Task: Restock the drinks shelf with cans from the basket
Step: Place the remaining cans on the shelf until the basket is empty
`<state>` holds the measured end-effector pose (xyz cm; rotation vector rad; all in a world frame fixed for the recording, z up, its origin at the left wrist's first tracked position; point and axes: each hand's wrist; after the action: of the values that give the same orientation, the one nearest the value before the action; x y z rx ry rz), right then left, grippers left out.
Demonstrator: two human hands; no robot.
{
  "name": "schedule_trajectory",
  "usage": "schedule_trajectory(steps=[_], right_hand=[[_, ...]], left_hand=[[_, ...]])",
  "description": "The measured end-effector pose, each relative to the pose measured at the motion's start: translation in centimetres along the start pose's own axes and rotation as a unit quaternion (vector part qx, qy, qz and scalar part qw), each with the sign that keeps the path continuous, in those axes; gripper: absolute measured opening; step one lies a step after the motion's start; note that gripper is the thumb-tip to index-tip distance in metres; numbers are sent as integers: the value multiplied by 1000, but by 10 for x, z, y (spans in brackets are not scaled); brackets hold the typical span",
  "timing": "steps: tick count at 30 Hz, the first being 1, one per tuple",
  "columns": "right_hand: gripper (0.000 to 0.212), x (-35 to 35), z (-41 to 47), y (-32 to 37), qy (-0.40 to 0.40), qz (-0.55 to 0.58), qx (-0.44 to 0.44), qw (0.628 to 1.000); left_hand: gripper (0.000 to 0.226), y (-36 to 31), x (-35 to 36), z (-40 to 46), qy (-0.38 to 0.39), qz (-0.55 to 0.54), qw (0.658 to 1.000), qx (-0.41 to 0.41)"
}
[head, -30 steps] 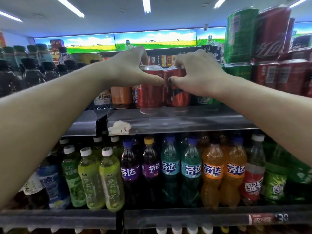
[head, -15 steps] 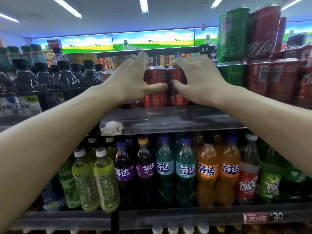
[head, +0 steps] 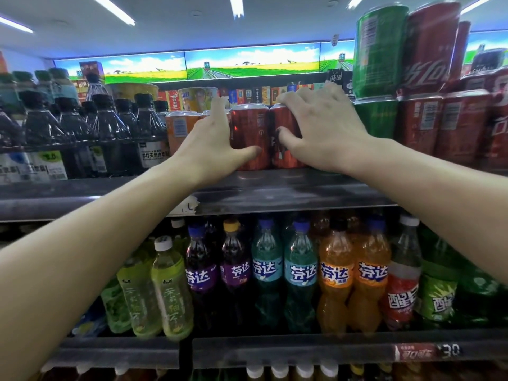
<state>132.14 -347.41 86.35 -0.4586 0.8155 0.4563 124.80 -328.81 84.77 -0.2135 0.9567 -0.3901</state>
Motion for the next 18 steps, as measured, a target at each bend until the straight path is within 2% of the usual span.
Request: schedule_trajectory(steps=[3, 8, 12, 16, 18], right_hand=[[67, 5, -2, 0, 9, -33, 2, 999], [68, 9, -1, -1, 2, -42, -3, 999], [75, 7, -5, -1, -4, -49, -7, 999], [67, 2, -27, -3, -94, 14, -18, 995], [59, 1, -45, -3, -134, 48, -20, 990]], left_hand=[[67, -3, 6, 0, 9, -21, 999, -30], [66, -2, 10, -4, 5, -28, 999, -38], [69, -5, 10, -3, 6, 25, 998, -58], [86, -16, 5, -12, -28, 94, 993, -60], [82, -28, 7, -25, -57, 137, 988, -33]])
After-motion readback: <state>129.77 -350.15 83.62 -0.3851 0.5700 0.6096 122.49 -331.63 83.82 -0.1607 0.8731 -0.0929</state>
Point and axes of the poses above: each hand's wrist, its own z-axis towards the middle knuckle, its own x-axis out of the palm, y = z × x, and after that the axes turned 9 degrees about y, right-handed
